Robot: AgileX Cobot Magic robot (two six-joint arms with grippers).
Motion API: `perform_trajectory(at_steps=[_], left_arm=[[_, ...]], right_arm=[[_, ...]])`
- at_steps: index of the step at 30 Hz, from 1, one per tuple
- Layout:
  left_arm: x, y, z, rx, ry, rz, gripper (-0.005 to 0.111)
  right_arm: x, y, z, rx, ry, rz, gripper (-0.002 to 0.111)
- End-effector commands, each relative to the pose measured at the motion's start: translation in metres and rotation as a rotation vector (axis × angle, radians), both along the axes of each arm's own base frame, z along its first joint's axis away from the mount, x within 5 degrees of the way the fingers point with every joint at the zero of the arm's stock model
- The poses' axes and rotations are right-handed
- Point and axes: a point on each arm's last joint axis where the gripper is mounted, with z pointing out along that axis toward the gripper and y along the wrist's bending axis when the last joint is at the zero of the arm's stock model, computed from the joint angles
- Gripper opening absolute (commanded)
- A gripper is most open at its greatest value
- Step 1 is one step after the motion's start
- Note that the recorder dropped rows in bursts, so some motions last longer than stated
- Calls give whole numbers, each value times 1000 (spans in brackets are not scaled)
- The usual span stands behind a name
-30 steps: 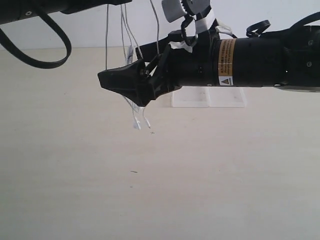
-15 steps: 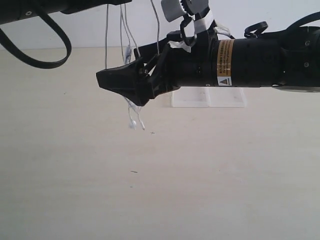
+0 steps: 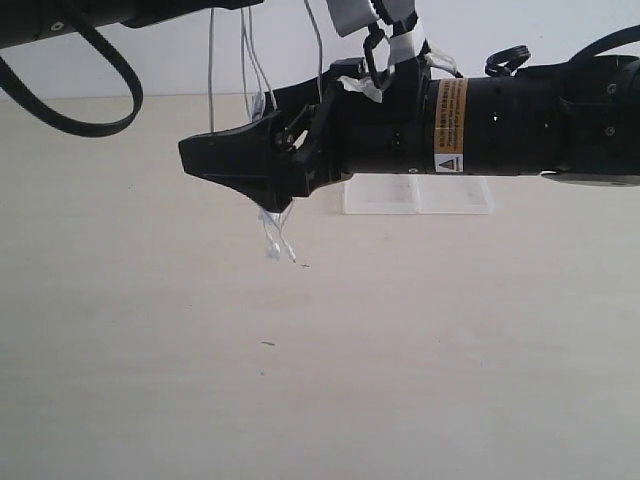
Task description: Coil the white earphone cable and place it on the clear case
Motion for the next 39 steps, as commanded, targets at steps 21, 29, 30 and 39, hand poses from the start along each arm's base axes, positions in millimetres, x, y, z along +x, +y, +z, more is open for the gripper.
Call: perform_trajectory(at_steps=[21, 29, 30, 39], left_arm=[[-2, 0, 7, -33, -19, -4, 0], [-2, 0, 7, -37, -21, -4, 0], [-2, 0, 7, -37, -21, -4, 0], [-3, 0, 9, -44, -31, -8, 0]], right_arm=[[-1, 2, 3, 20, -26, 19, 53], [-2, 2, 2, 8, -33, 32, 44], [-3, 2, 2, 1, -37, 39, 39], [-3, 2, 0, -18, -43, 44, 17]])
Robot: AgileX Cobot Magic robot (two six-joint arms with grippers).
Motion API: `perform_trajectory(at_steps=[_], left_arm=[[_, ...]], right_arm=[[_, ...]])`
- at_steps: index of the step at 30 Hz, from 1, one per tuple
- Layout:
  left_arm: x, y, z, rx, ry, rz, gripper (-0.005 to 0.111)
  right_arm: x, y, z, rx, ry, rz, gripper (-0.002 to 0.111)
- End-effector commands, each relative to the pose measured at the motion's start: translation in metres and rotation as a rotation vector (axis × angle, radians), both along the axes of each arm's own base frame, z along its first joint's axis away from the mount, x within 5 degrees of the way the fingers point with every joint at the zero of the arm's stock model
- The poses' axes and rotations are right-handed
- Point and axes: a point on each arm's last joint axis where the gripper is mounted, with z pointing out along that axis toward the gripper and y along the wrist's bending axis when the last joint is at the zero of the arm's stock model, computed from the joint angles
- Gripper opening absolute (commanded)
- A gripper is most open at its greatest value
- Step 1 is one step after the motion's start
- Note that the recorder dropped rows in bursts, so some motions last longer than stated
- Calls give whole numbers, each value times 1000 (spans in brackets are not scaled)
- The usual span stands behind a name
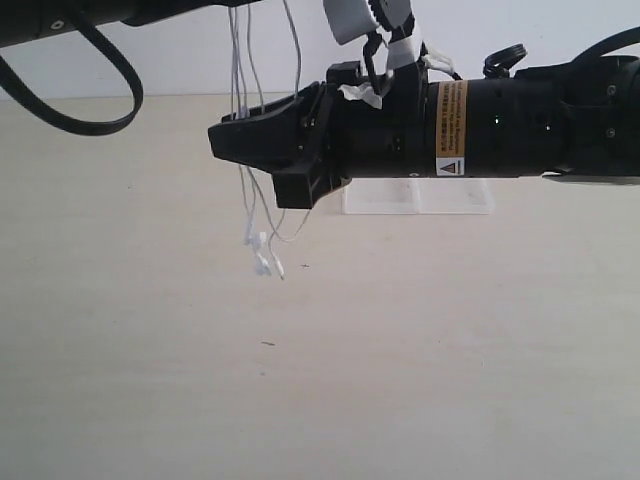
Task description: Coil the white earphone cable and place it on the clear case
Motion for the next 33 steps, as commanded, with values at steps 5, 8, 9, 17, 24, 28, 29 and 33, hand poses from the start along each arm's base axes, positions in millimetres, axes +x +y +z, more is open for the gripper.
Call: perform_trajectory(at_steps=[5, 8, 9, 17, 24, 28, 29, 33], left_arm=[[-4, 1, 10, -41, -34, -6, 0], [-4, 1, 11, -47, -33, -6, 0], [-4, 2, 11, -53, -26, -4, 0], [-4, 2, 11, -56, -19, -2, 0], [-4, 2, 9, -96, 24, 8, 0], [-4, 4, 4, -82, 80, 30, 0], [-4, 4, 3, -74, 93, 37, 0], [-4, 6, -2, -38, 140, 58, 0]], right_arm=[[1, 0, -1, -28, -16, -7, 15], [1, 0, -2, -34, -17, -7, 8], [1, 0, -2, -34, -17, -7, 3], [-1, 1, -2, -46, -18, 15, 0], [-5, 0, 0, -59, 11, 36, 0], [-11, -3, 1, -122, 7, 64, 0], [-12, -4, 1, -144, 5, 65, 0], [-17, -12, 9, -235, -11, 42, 0]])
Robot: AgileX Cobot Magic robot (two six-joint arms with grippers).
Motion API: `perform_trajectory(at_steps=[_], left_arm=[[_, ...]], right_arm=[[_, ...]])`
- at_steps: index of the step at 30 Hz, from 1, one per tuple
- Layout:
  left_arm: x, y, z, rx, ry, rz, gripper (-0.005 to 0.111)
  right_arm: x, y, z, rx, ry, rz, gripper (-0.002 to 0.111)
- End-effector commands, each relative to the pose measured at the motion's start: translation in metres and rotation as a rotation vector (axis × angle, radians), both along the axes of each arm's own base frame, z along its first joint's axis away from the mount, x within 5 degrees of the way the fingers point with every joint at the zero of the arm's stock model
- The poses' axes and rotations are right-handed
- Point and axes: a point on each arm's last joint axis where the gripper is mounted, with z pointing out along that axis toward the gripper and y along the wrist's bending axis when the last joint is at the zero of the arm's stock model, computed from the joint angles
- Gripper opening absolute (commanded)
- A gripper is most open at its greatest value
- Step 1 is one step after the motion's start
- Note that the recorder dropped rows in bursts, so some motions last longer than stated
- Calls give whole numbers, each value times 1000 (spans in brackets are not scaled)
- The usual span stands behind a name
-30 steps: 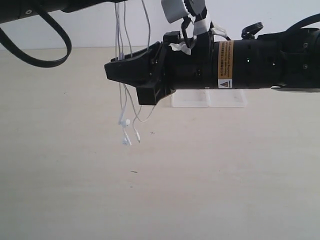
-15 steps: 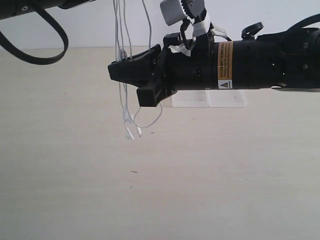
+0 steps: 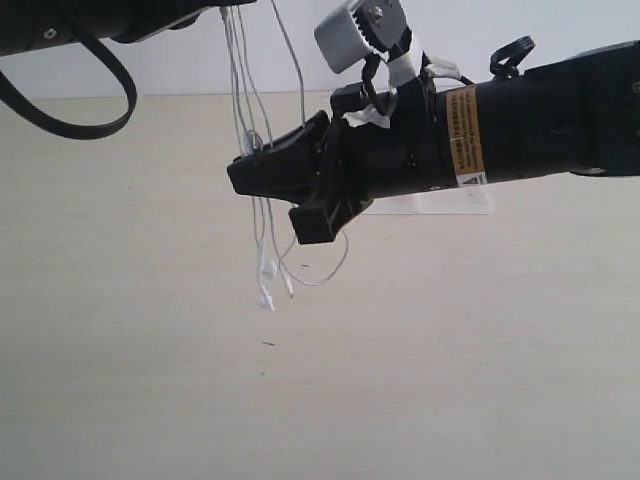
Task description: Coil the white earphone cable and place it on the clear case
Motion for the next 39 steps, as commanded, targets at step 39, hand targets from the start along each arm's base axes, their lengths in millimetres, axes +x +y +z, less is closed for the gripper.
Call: perform_trajectory(at_steps=[39], left_arm=[[0, 3, -40, 275, 276, 2, 0]], right_arm=[[-21, -29, 50, -133, -91, -155, 0]])
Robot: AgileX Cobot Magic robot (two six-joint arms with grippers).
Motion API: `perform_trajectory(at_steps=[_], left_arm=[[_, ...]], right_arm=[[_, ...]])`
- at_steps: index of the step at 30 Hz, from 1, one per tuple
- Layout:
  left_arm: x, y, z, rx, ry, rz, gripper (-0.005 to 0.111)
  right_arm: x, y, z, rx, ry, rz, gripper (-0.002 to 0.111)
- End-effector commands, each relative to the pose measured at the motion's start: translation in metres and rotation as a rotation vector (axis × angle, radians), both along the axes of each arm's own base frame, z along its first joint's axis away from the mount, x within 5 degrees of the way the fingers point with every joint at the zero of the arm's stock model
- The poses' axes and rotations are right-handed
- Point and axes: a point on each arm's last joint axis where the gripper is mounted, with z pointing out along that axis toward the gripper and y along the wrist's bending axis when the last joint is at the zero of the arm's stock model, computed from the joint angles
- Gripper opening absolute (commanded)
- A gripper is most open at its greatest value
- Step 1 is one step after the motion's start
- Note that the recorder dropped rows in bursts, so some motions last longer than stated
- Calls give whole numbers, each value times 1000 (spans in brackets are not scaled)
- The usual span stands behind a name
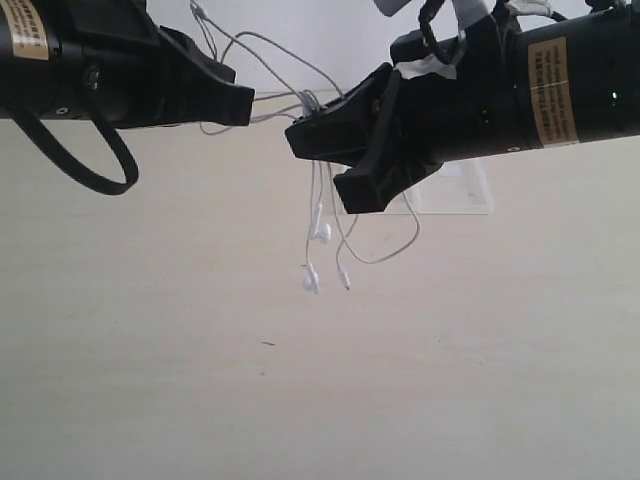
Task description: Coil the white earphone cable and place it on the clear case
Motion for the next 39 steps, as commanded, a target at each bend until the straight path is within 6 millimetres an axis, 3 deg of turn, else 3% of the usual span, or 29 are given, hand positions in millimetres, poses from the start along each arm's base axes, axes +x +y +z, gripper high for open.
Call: perform_trajectory(at_steps=[1, 11, 17, 34, 39], left_arm=[[-3, -1, -5, 40, 51, -26, 0], [-9, -1, -12, 119, 117, -97, 0], [-8, -4, -8, 53, 96, -94, 0], [-10, -8, -7, 80, 59, -188, 0], [-10, -13, -2, 0, 39, -203, 0]], right_arm=[[0, -1, 4, 1, -16, -15, 0], [1, -1, 3, 1, -16, -20, 0], [-1, 0, 4, 6, -8, 0, 0], [0, 0, 4, 58, 113, -78, 0], [3, -2, 3, 53, 102, -114, 0]])
